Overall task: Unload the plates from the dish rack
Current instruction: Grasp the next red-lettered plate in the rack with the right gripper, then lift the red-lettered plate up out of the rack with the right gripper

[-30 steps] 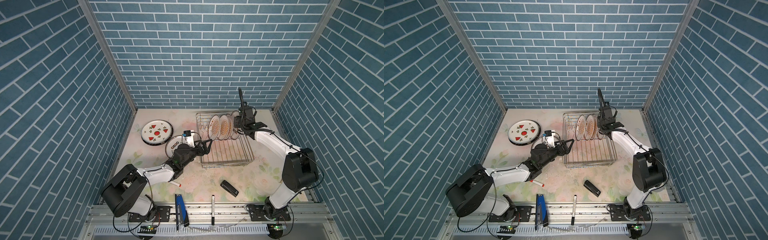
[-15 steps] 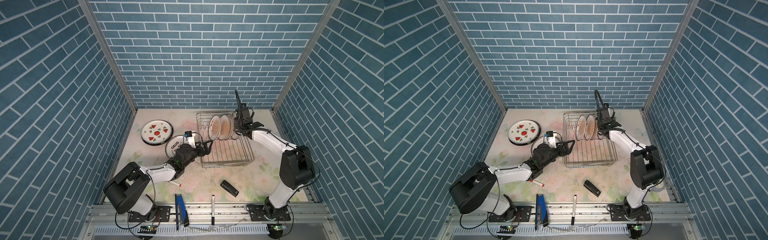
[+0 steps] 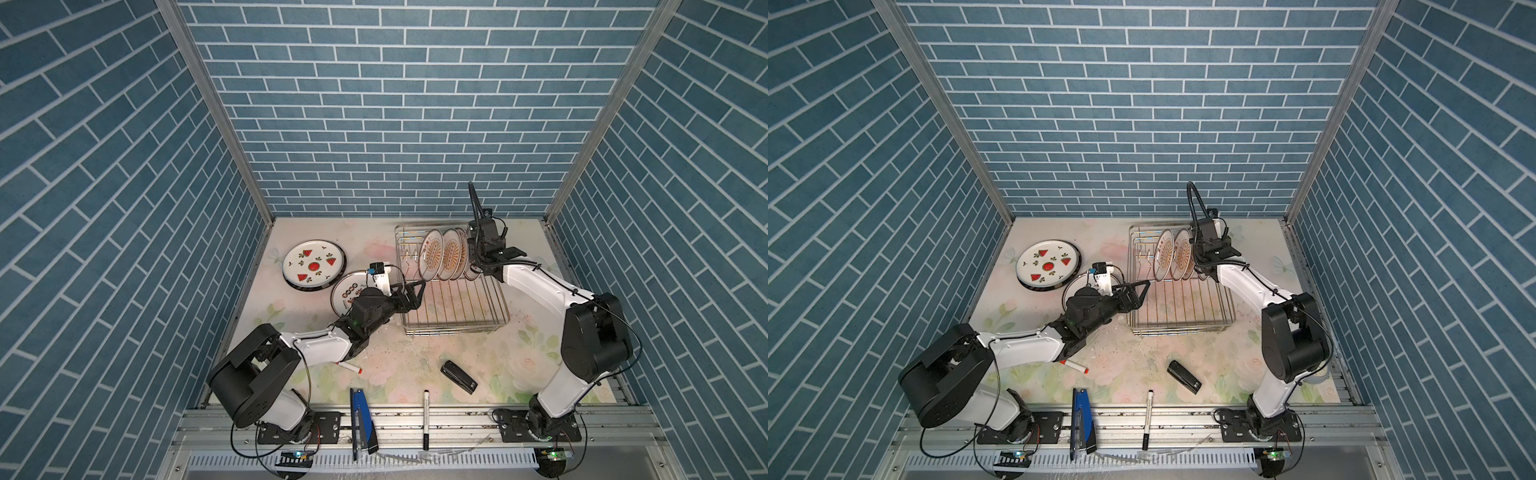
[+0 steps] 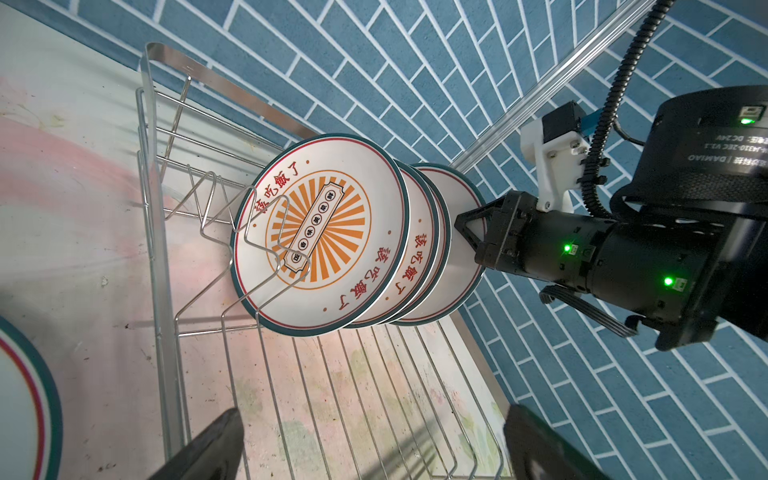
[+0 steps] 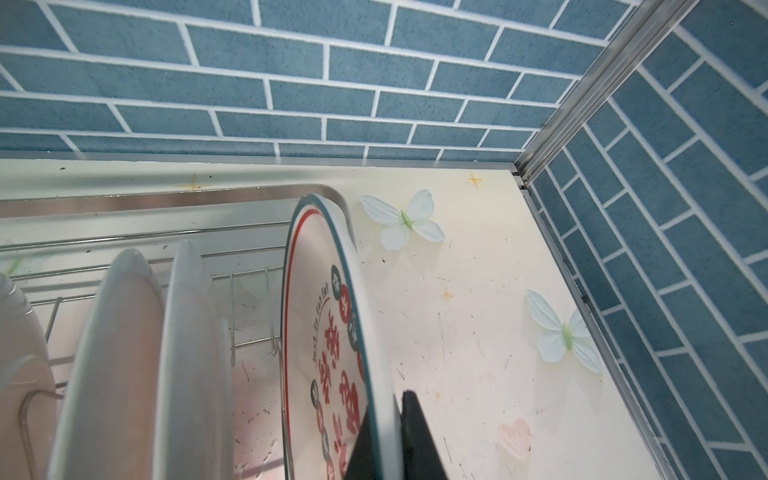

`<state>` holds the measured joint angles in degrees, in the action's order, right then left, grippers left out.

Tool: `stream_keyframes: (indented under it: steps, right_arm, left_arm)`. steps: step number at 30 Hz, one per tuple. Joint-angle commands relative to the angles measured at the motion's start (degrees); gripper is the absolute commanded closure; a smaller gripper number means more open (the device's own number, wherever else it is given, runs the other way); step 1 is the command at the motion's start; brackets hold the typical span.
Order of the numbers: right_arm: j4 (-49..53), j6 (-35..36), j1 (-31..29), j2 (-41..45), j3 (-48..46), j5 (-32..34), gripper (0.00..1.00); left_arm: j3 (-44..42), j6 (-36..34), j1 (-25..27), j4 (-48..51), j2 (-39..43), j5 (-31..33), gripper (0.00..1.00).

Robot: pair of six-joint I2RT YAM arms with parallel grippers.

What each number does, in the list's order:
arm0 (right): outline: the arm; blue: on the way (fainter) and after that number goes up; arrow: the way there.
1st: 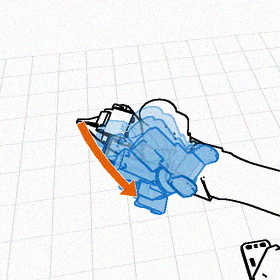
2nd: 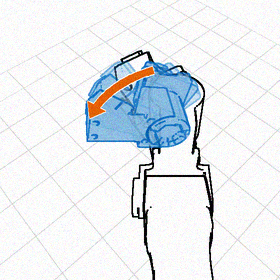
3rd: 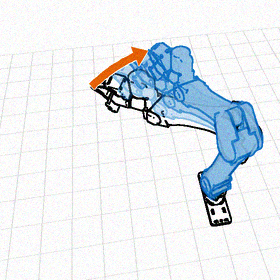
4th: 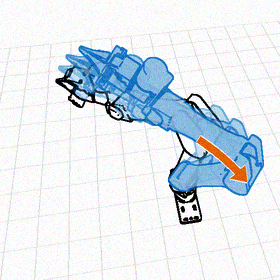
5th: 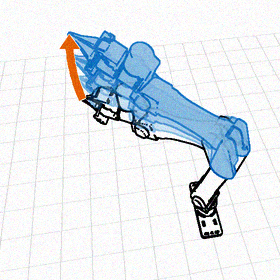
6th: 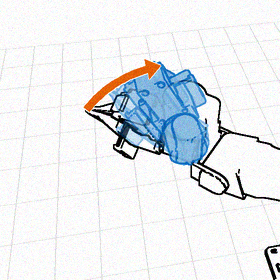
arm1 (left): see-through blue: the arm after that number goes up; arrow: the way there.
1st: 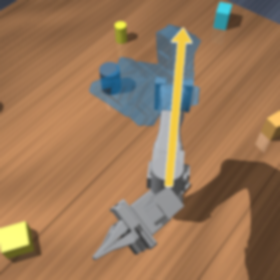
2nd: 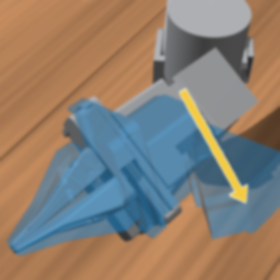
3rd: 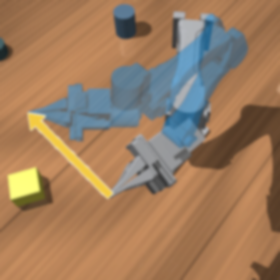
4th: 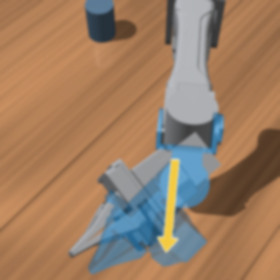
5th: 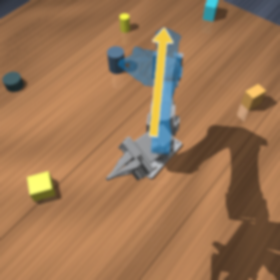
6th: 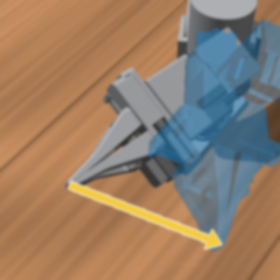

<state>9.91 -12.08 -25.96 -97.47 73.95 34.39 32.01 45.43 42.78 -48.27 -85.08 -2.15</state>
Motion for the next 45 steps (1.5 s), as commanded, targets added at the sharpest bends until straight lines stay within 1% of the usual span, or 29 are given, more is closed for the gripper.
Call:
stream_keyframes:
  steps: [1, 8, 14, 22, 27, 34, 38, 42, 45]
  right_arm:
    - [-4.7, 2.9, -0.6, 3.6, -1.5, 4.7, 1.00]
    - [-7.1, 7.7, -3.1, 5.1, -1.7, 7.9, 1.00]
    - [-8.5, 10.0, -4.3, 5.9, -2.2, 9.7, 1.00]
    - [-12.0, 11.0, -4.7, 9.5, -5.7, 10.5, 1.00]
    - [-14.2, 11.4, -4.8, 12.2, -8.2, 10.0, 1.00]
    - [-14.8, 10.8, -4.8, 14.1, -9.6, 9.6, 1.00]
    - [-17.0, 10.6, -4.9, 17.0, -11.9, 9.8, 1.00]
    - [-17.9, 9.8, -5.5, 20.6, -14.0, 10.9, 1.00]
    - [-19.2, 10.8, -6.5, 22.4, -15.0, 12.3, 1.00]
  left_arm:
    - [0.9, -0.6, 0.5, 0.0, 0.3, 0.7, 0.00]
    - [0.2, -0.8, 0.5, 0.1, 1.4, 1.3, 0.00]
    - [-0.5, -1.3, 0.5, 0.9, 2.8, 1.8, 0.00]
    - [-0.7, -3.3, 0.5, -0.3, 4.0, -0.8, 0.00]
    - [-0.7, -3.4, 0.5, -0.1, 4.4, -1.1, 0.00]
    - [-0.5, -3.8, 0.5, -1.7, 3.7, -3.4, 0.00]
    - [-0.8, -3.7, 0.5, -1.5, 4.4, -3.5, 0.00]
    - [-1.0, -3.8, 0.5, -1.1, 5.2, -3.5, 0.00]
    - [-0.9, -4.3, 0.5, -0.5, 5.9, -5.0, 0.00]
